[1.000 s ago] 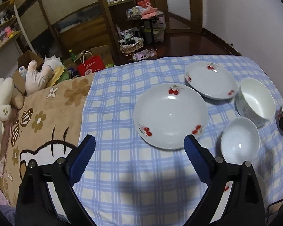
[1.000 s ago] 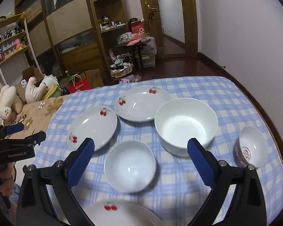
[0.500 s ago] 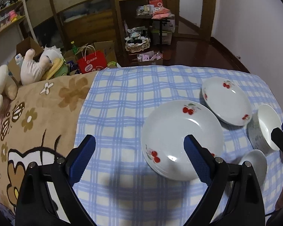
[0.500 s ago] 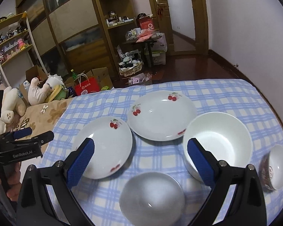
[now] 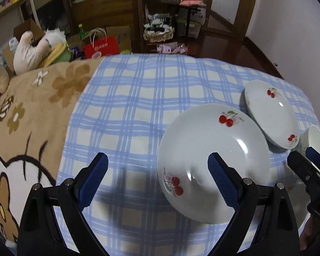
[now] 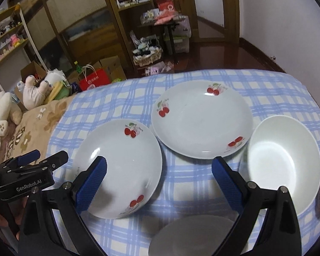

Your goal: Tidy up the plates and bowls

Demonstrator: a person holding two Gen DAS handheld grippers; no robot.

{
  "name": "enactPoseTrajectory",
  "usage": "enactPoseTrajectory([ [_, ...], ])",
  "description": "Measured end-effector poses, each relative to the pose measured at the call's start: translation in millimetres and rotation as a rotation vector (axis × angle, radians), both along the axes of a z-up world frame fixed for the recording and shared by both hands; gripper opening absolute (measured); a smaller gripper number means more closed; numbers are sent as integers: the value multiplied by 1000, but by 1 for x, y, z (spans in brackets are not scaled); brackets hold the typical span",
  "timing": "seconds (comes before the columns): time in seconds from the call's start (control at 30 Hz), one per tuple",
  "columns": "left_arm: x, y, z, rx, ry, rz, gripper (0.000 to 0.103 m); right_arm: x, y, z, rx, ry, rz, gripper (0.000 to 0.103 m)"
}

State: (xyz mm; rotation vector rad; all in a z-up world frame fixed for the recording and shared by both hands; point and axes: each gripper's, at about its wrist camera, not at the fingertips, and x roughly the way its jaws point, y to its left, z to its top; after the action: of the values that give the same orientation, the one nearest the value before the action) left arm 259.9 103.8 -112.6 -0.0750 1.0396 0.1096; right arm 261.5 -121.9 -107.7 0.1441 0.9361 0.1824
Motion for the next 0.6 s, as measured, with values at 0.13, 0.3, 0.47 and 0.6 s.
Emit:
enactPoseTrajectory([
  [0.13,8,-2,-17,12,42,-11,93,11,6,-13,22,43,17,103],
  [0.3,16,0,-34,-23,90,12,93,17,9,-27,35,67,23,103],
  [0.47,19,0,-45,-20,116,17,93,22,9,-42,51,102,20,95],
  [0.6,21,2,-54,-60,146,21,77,26,10,-51,67,141,34,65],
])
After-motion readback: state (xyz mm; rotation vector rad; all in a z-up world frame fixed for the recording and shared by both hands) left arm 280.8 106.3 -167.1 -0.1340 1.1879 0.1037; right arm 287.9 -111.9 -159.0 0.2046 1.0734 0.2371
